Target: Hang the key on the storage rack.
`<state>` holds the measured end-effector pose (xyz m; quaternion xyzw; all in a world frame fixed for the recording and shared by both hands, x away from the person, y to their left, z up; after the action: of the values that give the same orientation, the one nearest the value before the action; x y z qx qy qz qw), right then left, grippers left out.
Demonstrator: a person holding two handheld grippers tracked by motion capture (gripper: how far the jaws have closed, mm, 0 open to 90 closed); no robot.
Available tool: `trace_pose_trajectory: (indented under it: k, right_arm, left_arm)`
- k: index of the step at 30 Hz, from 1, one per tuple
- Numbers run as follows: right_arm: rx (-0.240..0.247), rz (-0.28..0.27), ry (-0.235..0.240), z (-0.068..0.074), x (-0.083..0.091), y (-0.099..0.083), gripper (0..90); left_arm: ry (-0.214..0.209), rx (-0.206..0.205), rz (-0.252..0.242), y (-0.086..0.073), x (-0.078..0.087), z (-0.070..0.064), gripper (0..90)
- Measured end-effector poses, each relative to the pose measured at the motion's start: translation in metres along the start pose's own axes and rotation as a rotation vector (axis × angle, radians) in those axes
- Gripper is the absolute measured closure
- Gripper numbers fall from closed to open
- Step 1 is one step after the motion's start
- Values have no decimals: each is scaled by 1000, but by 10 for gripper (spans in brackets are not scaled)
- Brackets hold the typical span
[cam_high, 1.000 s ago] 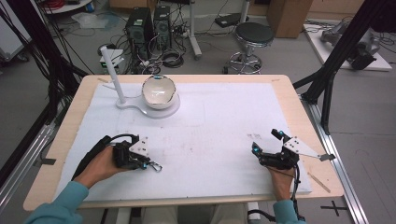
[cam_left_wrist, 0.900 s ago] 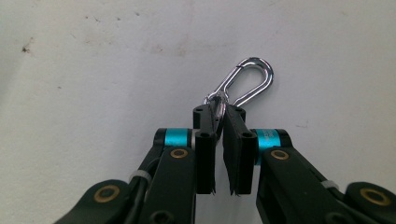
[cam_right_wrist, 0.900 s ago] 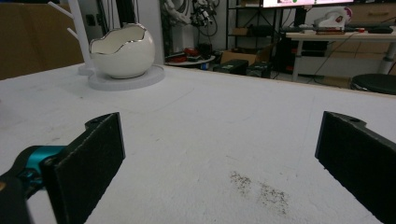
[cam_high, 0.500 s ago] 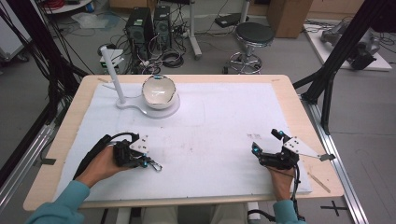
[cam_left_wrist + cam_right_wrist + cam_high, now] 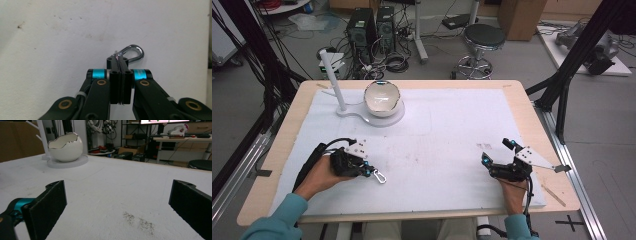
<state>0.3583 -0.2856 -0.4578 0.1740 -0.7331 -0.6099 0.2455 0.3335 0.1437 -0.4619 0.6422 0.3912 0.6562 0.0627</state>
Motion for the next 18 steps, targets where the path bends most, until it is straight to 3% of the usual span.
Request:
trace_pose_trajectory:
  k: [9, 13, 18]
  right_arm:
    - [-5, 3, -1, 1, 0, 0, 6]
    - [-4, -1, 2, 0, 0, 0, 6]
    - [-10, -1, -1, 0, 1, 0, 6]
  left_arm:
    - [-4, 70, -144, 14, 32, 10, 888]
    - [5, 98, -211, 23, 55, 19, 888]
    - [19, 127, -253, 35, 84, 33, 889]
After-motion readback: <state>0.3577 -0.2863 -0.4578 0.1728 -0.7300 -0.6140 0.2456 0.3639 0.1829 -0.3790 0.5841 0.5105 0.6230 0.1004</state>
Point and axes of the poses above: each handheld gripper's, and its own axes: x roughly backward along the jaws, y roughly out of its top, z roughly to its left, the point moved 7 cm from there along -x, roughly forward along the jaws, and after that the axes turned 10 degrees about x, right-handed, at the moved point
